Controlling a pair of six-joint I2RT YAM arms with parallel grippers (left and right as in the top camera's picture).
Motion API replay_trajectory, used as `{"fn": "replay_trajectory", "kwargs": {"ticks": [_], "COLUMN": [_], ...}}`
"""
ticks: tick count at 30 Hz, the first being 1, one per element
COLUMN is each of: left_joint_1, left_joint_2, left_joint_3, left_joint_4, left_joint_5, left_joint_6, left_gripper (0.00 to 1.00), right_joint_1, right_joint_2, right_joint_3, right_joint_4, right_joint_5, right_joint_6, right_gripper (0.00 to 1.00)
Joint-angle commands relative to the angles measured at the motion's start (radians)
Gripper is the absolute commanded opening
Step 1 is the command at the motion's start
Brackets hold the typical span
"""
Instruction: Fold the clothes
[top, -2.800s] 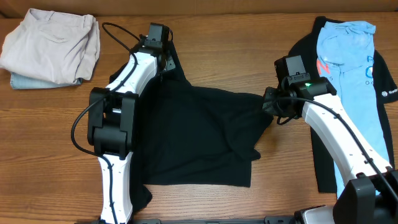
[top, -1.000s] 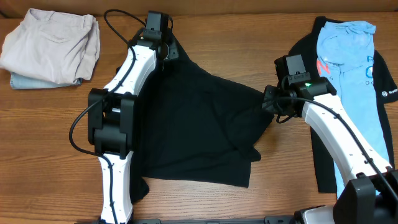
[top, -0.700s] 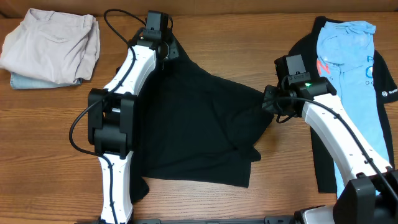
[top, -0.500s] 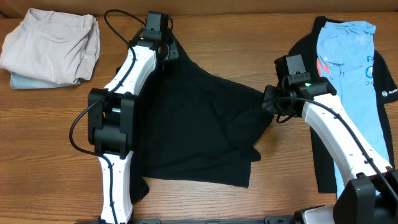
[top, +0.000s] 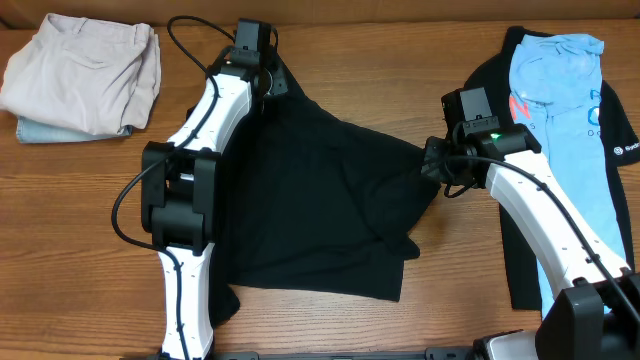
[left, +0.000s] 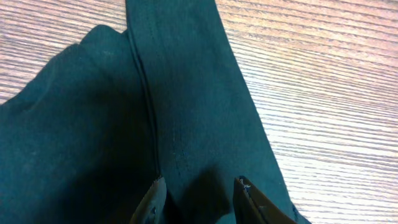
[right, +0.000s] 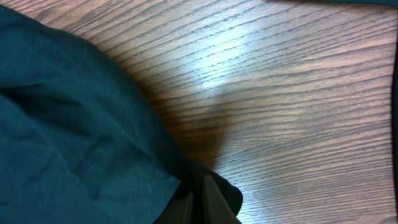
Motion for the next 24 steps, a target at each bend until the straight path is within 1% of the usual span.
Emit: {"fn": "replay_trajectory", "kwargs": {"ticks": [1,4,10,12,13,14,17,20,24], "left_joint_1": [-0.001,-0.001,-0.002,-0.002,-0.002,-0.002,0.000,0.004,0.014], "left_joint_2": [0.040,0.045,0.045,0.046,0.046,0.046,0.042,0.010,-0.071], "left_joint_3": [-0.010,-0.010,-0.010,-0.010,-0.010,-0.010,0.005,0.071,0.280], "left_joint_4": [0.008,0.017,0.031,0.039,0.043,0.047,0.050,-0.006,-0.207], "left_joint_5": [0.008,0.008,0.009,0.015,0.020,0.031,0.066,0.067,0.052], "left_joint_6": [0.003,0.000,0.000,0.000,0.000,0.000,0.000,0.001,0.005], "left_gripper": [0.40,0.39,0.27,0.19,0.09,0.04,0.04,0.04,0.04], "right_joint_1": [-0.004,-0.004,-0.004,-0.004,-0.004,-0.004,-0.004,-0.004,-0.004], "right_joint_2": [-0.011,-0.011,-0.011,-0.011,-0.011,-0.011,-0.011,-0.011,-0.012], "right_joint_3": [0.019,0.019,0.019,0.019,0.019,0.019,0.019,0.019,0.027], "right_joint_4": [0.007,0.007,0.007,0.006,0.006,0.006,0.006,0.008,0.022], "right_joint_5": [0.015,0.019,0.026,0.026,0.026,0.026,0.025,0.026,0.024], "right_joint_6": [0.000,0.000,0.000,0.000,0.000,0.000,0.000,0.000,-0.014], "right_gripper": [0.04,0.04,0.04,0.05,0.04,0.04,0.05,0.04,0.04]}}
